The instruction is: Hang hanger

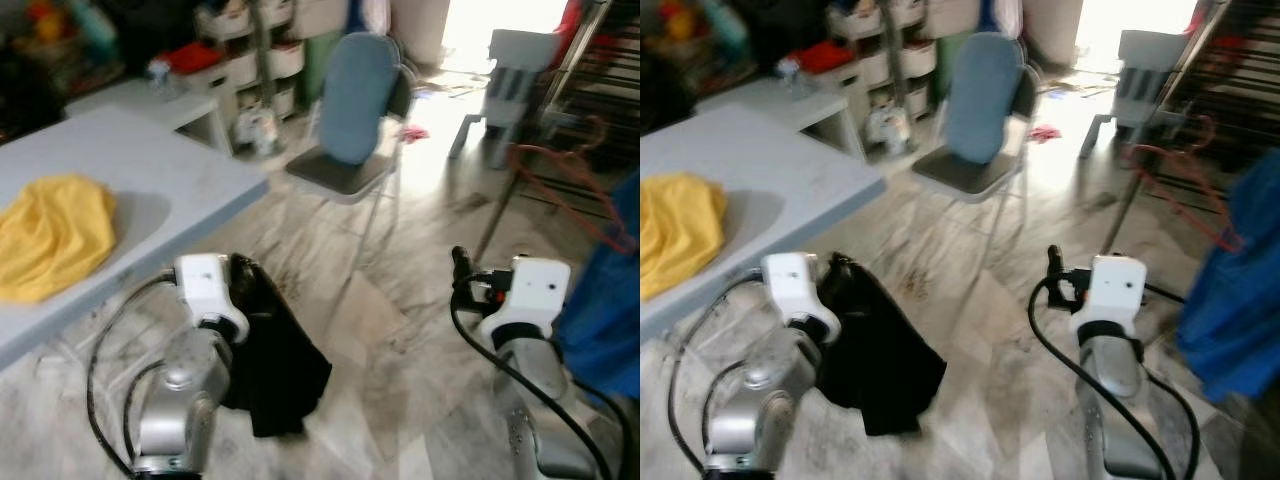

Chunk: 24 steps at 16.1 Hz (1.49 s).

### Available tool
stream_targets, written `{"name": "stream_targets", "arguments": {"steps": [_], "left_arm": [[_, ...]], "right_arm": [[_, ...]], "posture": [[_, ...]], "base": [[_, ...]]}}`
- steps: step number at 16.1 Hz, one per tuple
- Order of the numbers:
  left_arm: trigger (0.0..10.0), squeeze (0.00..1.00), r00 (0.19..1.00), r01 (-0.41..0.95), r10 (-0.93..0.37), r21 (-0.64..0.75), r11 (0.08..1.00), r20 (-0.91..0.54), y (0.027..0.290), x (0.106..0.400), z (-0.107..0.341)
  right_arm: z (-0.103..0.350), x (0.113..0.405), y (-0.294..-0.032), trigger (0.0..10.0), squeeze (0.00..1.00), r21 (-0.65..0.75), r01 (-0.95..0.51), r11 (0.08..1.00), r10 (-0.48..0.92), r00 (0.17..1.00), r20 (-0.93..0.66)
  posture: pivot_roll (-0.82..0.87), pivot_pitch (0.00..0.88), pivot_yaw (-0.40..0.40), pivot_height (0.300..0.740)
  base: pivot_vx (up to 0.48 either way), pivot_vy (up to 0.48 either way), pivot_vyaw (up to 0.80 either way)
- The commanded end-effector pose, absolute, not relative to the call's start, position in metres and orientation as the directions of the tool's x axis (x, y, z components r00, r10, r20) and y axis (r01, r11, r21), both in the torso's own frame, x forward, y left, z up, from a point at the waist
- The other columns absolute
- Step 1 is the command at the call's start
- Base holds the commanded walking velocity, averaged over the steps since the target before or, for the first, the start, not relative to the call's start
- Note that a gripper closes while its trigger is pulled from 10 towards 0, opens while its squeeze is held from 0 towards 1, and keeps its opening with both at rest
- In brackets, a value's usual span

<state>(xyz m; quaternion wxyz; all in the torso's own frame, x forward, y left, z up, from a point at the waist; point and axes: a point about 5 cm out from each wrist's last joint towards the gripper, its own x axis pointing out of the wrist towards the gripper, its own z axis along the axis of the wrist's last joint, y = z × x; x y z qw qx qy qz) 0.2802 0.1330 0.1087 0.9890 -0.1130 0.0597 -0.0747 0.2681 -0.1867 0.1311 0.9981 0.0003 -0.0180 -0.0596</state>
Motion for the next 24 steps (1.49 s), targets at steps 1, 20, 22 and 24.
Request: {"name": "stream_targets", "arguments": {"steps": [1,20,22,24], "left_arm": [[10.0,0.0,0.987,0.126,-0.143,-0.205,0.971,-0.07,0.142,0.2827,0.1163],[10.0,0.0,0.972,0.212,-0.227,-0.198,0.957,-0.054,0.1377,0.2786,0.1126],[10.0,0.0,0.972,0.213,-0.228,-0.202,0.956,-0.055,0.1371,0.2787,0.1121],[10.0,0.0,0.972,0.213,-0.229,-0.202,0.956,-0.059,0.1364,0.2781,0.1108]], "right_arm": [[0.1348,0.2705,-0.1802,10.0,0.0,0.011,0.099,0.995,-0.1,0.994,0.051],[0.1311,0.2681,-0.1802,10.0,0.0,0.014,0.111,0.994,-0.112,0.993,0.042],[0.131,0.2678,-0.1804,10.0,0.0,0.012,0.111,0.994,-0.112,0.993,0.042],[0.1308,0.2679,-0.1805,10.0,0.0,0.012,0.111,0.994,-0.111,0.993,0.04]], "posture": [[-0.1,0.0,0.061,0.74],[-0.12,0.0,0.074,0.74],[-0.12,0.0,0.073,0.74],[-0.12,0.0,0.073,0.74]], "base": [[0.0,0.48,-0.8],[0.232,0.079,-0.45],[0.362,0.313,0.0],[0.364,0.311,0.0]]}}
